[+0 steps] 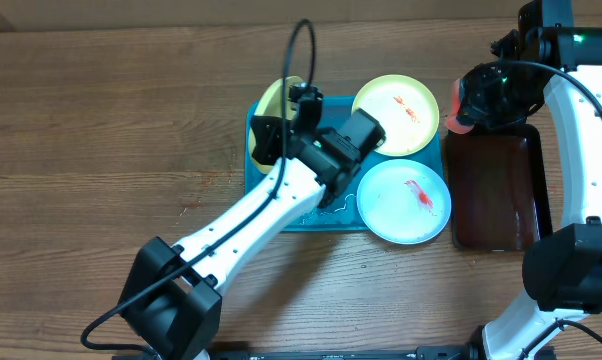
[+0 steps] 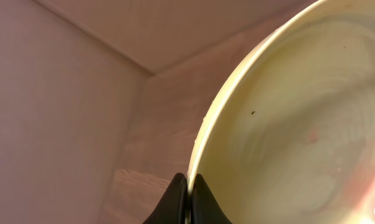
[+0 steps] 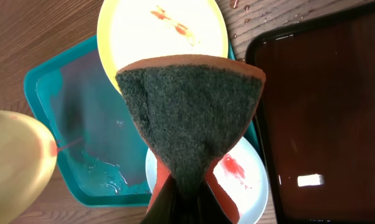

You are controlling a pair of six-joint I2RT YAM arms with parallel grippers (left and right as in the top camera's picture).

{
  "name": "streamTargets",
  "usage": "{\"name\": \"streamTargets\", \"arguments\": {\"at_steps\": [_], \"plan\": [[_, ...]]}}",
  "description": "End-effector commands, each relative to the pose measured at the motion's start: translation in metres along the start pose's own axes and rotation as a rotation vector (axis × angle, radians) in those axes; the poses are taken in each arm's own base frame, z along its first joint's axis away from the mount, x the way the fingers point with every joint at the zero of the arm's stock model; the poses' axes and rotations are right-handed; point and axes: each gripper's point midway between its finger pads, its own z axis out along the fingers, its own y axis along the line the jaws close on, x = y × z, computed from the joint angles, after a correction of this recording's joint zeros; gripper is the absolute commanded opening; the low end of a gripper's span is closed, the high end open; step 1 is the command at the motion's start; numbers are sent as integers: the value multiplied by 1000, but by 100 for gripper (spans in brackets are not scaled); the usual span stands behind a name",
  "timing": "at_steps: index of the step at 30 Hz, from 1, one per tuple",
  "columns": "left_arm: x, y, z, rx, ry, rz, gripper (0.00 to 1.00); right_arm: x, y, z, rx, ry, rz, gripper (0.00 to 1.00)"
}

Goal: Clean dirty plates on tray and stack at the side

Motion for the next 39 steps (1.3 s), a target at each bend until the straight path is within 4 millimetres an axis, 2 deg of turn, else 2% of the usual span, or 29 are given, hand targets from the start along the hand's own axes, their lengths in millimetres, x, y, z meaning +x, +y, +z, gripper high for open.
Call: {"name": "streamTargets", "arguments": {"at_steps": [1, 15, 23, 28, 33, 37, 39], "plan": [[-21, 24, -14, -51, -71, -106, 4, -3, 11, -26, -33, -73, -32, 4], [-21, 21, -15, -34, -66, -134, 4, 0, 10, -26, -29, -61, -28, 4], [-10, -3, -15, 102, 5, -169, 4, 1, 10, -26, -27, -56, -27, 4], [-22, 13, -19, 70, -17, -177, 4, 1, 10, -26, -28, -56, -38, 4], [-10, -10, -21, 189, 60, -237, 4, 3, 9, -26, -27, -50, -37, 4], [-14, 2, -22, 160, 44, -229, 4, 3, 11, -26, -34, -48, -37, 4], [-10, -2, -24, 196, 71, -234, 4, 3, 10, -26, -33, -47, -36, 4]]}}
